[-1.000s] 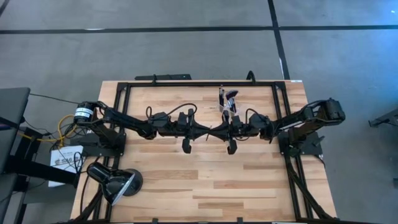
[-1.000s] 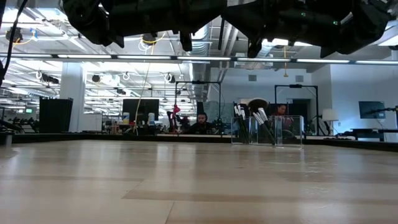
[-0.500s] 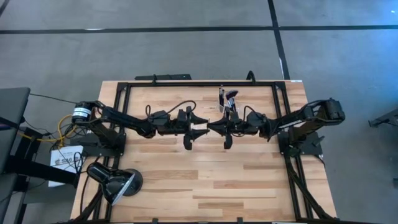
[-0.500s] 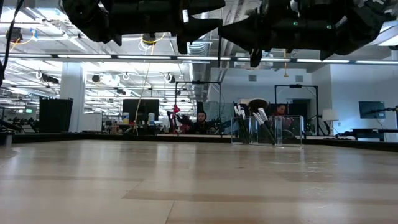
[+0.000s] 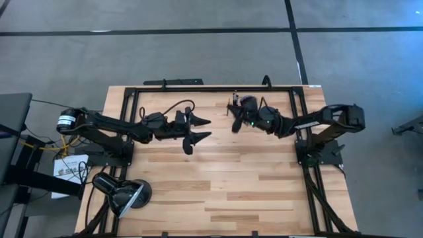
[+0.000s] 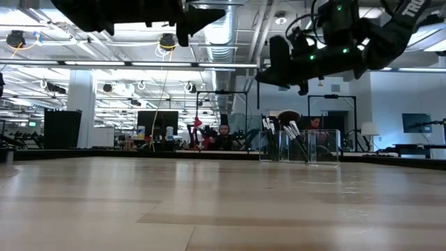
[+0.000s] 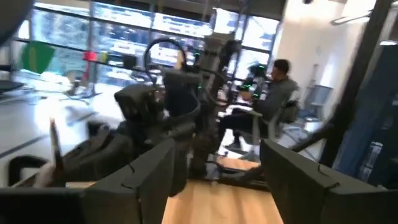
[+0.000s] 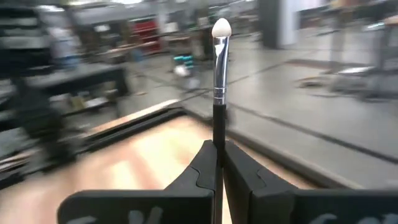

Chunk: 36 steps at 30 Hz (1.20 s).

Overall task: Put items in baskets/containers
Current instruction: Put the black eyeshadow brush into the transparent organizer

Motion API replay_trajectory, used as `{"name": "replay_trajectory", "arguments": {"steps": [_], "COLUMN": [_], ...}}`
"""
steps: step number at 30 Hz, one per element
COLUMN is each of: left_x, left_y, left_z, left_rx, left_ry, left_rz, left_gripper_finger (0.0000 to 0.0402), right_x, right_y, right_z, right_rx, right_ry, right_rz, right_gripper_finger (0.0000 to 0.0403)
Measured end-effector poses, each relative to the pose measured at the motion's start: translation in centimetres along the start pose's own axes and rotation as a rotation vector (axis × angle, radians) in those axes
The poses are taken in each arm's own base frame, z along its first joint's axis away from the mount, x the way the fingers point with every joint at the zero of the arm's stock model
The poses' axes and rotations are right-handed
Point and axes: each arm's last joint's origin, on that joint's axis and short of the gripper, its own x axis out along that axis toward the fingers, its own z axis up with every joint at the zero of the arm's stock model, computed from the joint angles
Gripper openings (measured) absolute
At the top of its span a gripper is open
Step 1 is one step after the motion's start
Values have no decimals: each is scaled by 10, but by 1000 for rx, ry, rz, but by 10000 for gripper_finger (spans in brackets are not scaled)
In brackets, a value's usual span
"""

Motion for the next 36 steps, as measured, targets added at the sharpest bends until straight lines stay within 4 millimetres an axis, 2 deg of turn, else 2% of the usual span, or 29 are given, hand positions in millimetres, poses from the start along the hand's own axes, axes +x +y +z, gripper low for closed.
{"name": "replay_trajectory", "arguments": {"steps": [3,7,16,22,36], "left_x": [-1,-1,-1,-1,-1], "left_y": [1,1,1,1,0], "left_z": [-1,-1,0,0,1], "left_rx": [1,2,-1,-3,-4], "left_ry": [-7,-6,-17,-23,-28], "left_rz": [32,32,31,30,25], "left_gripper_finger": [227,218,214,214,213], "right_x": [4,6,6,6,19], "right_y": [-18,-34,-44,-48,-51], "right_z": [0,-4,-8,-11,-47], "right_rx": [-19,7,-45,-43,11], "right_ry": [9,56,103,129,221], "right_rz": [-129,-200,-307,-297,-294], "right_gripper_finger": [1,1,1,1,17]}}
